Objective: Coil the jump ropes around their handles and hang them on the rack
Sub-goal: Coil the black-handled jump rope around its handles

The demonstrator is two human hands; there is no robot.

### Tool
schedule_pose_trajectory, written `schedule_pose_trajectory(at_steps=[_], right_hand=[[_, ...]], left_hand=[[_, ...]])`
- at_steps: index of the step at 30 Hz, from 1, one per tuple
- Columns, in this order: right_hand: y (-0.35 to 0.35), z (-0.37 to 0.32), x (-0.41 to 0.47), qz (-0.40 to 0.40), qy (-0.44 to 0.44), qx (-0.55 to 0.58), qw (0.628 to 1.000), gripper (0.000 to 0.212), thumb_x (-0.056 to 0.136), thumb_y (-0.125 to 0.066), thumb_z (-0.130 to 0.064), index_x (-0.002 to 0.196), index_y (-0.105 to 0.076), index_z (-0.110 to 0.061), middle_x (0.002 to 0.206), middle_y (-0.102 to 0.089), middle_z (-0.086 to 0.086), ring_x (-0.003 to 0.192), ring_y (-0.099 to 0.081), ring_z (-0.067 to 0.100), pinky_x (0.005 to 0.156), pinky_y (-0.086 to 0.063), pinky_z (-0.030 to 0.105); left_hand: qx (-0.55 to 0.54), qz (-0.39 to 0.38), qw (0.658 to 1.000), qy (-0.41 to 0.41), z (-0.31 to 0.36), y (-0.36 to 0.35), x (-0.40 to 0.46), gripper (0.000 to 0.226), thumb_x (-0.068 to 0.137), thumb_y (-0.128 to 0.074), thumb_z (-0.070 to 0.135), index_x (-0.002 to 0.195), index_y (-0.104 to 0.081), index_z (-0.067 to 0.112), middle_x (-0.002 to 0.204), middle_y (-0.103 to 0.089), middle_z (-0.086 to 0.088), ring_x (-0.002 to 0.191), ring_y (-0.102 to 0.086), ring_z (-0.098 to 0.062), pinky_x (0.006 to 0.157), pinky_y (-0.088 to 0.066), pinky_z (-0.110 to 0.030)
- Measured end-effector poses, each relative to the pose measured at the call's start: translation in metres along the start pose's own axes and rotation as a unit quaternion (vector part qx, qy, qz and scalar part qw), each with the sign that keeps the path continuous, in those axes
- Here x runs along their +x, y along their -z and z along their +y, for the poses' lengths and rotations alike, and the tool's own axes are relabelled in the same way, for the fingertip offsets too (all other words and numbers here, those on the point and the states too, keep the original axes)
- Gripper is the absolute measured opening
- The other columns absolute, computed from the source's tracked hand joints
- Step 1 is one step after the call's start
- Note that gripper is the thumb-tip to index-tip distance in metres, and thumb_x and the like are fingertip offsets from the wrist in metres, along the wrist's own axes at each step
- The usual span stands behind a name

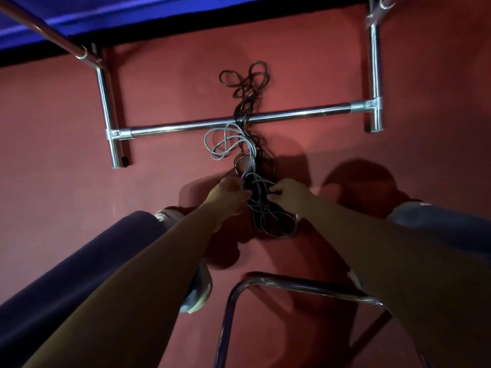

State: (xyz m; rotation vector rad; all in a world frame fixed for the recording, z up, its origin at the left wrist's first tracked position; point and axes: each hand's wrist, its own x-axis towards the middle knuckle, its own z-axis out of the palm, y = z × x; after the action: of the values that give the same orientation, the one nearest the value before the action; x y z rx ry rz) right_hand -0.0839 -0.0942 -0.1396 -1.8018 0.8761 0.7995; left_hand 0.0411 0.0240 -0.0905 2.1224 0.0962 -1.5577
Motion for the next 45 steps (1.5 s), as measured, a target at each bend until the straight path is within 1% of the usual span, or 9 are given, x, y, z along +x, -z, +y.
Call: schedule_pose_trajectory(at_steps=[6, 11, 16, 19, 22, 25, 29, 36, 45], right_hand=[[0.004, -0.016, -0.027, 0.081, 0.013, 0.139, 0.987, 0.026, 0.090, -0.063, -0.028, 0.095, -0.074, -0.005, 0.091, -0.073, 0.014, 0.090, -0.067, 0.026, 0.080, -0.050, 0.034], [0.027, -0.051, -0.079, 0.111, 0.067, 0.200, 0.971, 0.035, 0.090, -0.063, -0.029, 0.068, -0.067, -0.001, 0.065, -0.068, 0.013, 0.065, -0.065, 0.017, 0.064, -0.049, 0.034], [0.073, -0.105, -0.160, 0.139, 0.139, 0.346, 0.918, 0.036, 0.094, -0.057, -0.020, 0.059, -0.060, -0.011, 0.041, -0.054, -0.009, 0.040, -0.049, -0.003, 0.048, -0.038, 0.011], [0.109, -0.133, -0.223, 0.162, 0.212, 0.406, 0.874, 0.033, 0.096, -0.054, -0.018, 0.065, -0.058, -0.008, 0.053, -0.056, 0.001, 0.042, -0.045, 0.005, 0.047, -0.036, 0.015], [0.137, -0.150, -0.286, 0.167, 0.274, 0.431, 0.844, 0.017, 0.096, -0.052, -0.010, 0.079, -0.056, -0.009, 0.061, -0.061, 0.001, 0.047, -0.049, 0.009, 0.049, -0.037, 0.018], [0.159, -0.154, -0.338, 0.176, 0.318, 0.450, 0.816, 0.011, 0.093, -0.052, -0.003, 0.092, -0.056, -0.014, 0.076, -0.067, 0.002, 0.061, -0.059, 0.006, 0.059, -0.045, 0.015], [0.181, -0.154, -0.397, 0.214, 0.337, 0.419, 0.815, 0.023, 0.091, -0.057, -0.007, 0.107, -0.053, -0.024, 0.096, -0.068, -0.006, 0.083, -0.063, 0.000, 0.080, -0.043, 0.022], [0.185, -0.148, -0.448, 0.308, 0.327, 0.366, 0.815, 0.043, 0.087, -0.061, 0.000, 0.124, -0.050, -0.017, 0.119, -0.056, 0.005, 0.094, -0.056, 0.007, 0.075, -0.045, 0.014], [0.182, -0.183, -0.489, 0.323, 0.392, 0.310, 0.804, 0.012, 0.081, -0.072, -0.007, 0.089, -0.066, -0.013, 0.079, -0.066, -0.010, 0.069, -0.060, -0.009, 0.070, -0.045, 0.008]], left_hand=[[0.068, 0.025, 0.996, -0.058, -0.007, -0.007, 0.007, 0.065, 0.059, -0.075, 0.025, 0.122, -0.058, 0.030, 0.119, -0.061, -0.007, 0.100, -0.063, -0.022, 0.085, -0.055, -0.037], [0.198, 0.006, 0.974, -0.114, 0.015, -0.008, -0.030, 0.089, 0.065, -0.080, 0.032, 0.143, -0.037, 0.035, 0.145, -0.032, -0.012, 0.134, -0.036, -0.029, 0.111, -0.033, -0.036], [0.204, -0.024, 0.965, -0.164, 0.061, 0.000, -0.097, 0.056, 0.085, -0.068, 0.011, 0.135, -0.046, 0.006, 0.130, -0.050, -0.011, 0.122, -0.047, -0.023, 0.108, -0.035, -0.035], [0.129, -0.031, 0.970, -0.204, 0.083, 0.007, -0.148, 0.012, 0.093, -0.059, 0.015, 0.102, -0.062, 0.008, 0.096, -0.059, -0.007, 0.093, -0.062, -0.022, 0.091, -0.052, -0.040], [0.133, 0.025, 0.947, -0.291, 0.103, 0.016, -0.201, 0.024, 0.097, -0.054, 0.024, 0.095, -0.059, 0.000, 0.083, -0.055, -0.006, 0.067, -0.054, -0.007, 0.063, -0.045, -0.016], [0.090, 0.014, 0.930, -0.356, 0.131, 0.025, -0.268, 0.021, 0.101, -0.044, 0.020, 0.085, -0.050, 0.009, 0.079, -0.055, -0.005, 0.066, -0.050, -0.013, 0.052, -0.041, -0.018], [0.046, 0.032, 0.901, -0.430, 0.163, 0.041, -0.347, 0.026, 0.102, -0.039, 0.023, 0.077, -0.042, 0.019, 0.070, -0.055, -0.001, 0.069, -0.060, -0.015, 0.057, -0.037, -0.026], [0.001, 0.033, 0.842, -0.539, 0.206, 0.050, -0.470, 0.027, 0.103, -0.035, 0.023, 0.077, -0.040, 0.021, 0.070, -0.046, 0.002, 0.075, -0.064, -0.009, 0.056, -0.038, -0.023], [-0.112, -0.081, 0.821, -0.554, 0.233, 0.046, -0.558, 0.024, 0.103, -0.037, 0.029, 0.084, -0.050, 0.019, 0.065, -0.060, 0.002, 0.080, -0.066, -0.016, 0.072, -0.052, -0.041]])
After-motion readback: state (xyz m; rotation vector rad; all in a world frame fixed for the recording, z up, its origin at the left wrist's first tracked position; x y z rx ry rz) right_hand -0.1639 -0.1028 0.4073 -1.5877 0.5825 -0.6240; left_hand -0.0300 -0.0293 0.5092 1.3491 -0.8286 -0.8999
